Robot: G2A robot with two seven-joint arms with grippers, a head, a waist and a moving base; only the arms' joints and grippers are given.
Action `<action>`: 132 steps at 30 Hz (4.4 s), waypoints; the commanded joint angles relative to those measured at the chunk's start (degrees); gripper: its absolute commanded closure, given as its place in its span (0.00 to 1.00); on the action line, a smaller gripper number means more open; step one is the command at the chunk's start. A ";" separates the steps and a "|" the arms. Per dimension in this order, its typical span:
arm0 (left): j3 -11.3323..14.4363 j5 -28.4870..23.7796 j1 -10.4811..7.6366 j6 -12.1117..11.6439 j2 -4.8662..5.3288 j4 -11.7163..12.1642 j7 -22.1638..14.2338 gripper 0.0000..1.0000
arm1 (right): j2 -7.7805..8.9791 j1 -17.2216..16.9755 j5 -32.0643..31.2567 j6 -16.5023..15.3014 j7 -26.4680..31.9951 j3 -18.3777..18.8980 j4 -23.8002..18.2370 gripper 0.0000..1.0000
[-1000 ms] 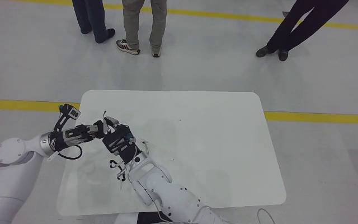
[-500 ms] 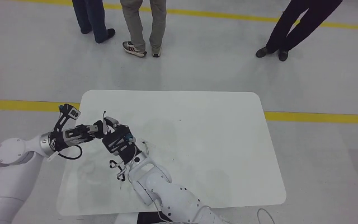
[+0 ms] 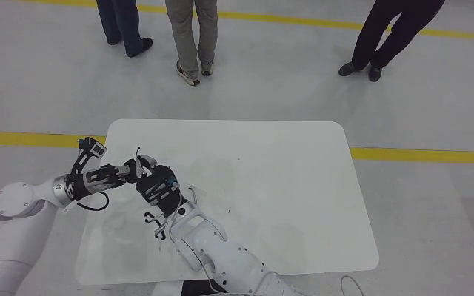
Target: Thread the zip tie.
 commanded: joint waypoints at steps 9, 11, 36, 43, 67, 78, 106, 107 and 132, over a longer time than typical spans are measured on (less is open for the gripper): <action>0.00 0.00 0.00 0.00 0.00 0.00 0.00 1.00 | -0.39 0.70 0.85 -0.63 0.52 -0.73 1.03 1.00; 0.00 0.00 0.00 0.00 0.00 0.00 0.00 1.00 | -0.45 0.79 0.98 -0.63 0.35 -0.80 1.11 1.00; 0.00 0.00 0.00 0.00 0.00 0.00 0.00 1.00 | -0.42 1.06 1.79 -0.77 0.99 -1.32 1.38 1.00; 0.00 0.00 0.00 0.00 0.00 0.00 0.00 1.00 | -0.25 0.78 2.19 -0.16 0.77 -1.13 1.25 1.00; 0.00 0.00 0.00 0.00 0.00 0.00 0.00 1.00 | 0.08 -0.71 1.08 0.74 2.09 0.53 1.19 1.00; 0.00 0.00 0.00 0.00 0.00 0.00 0.00 1.00 | -0.07 -0.49 1.12 0.00 2.42 0.23 1.98 1.00; 0.00 0.00 0.00 0.00 0.00 0.00 0.00 1.00 | 2.92 -3.80 -7.61 -2.75 0.19 3.57 0.12 0.00; 0.00 0.00 0.00 0.00 0.00 0.00 0.00 1.00 | 2.92 -3.80 -7.61 -2.75 0.19 3.57 0.12 0.00; 0.44 -1.89 -0.02 2.50 -0.09 -1.02 2.18 1.00 | 3.81 -2.59 -7.61 -2.77 -2.04 3.45 0.49 0.00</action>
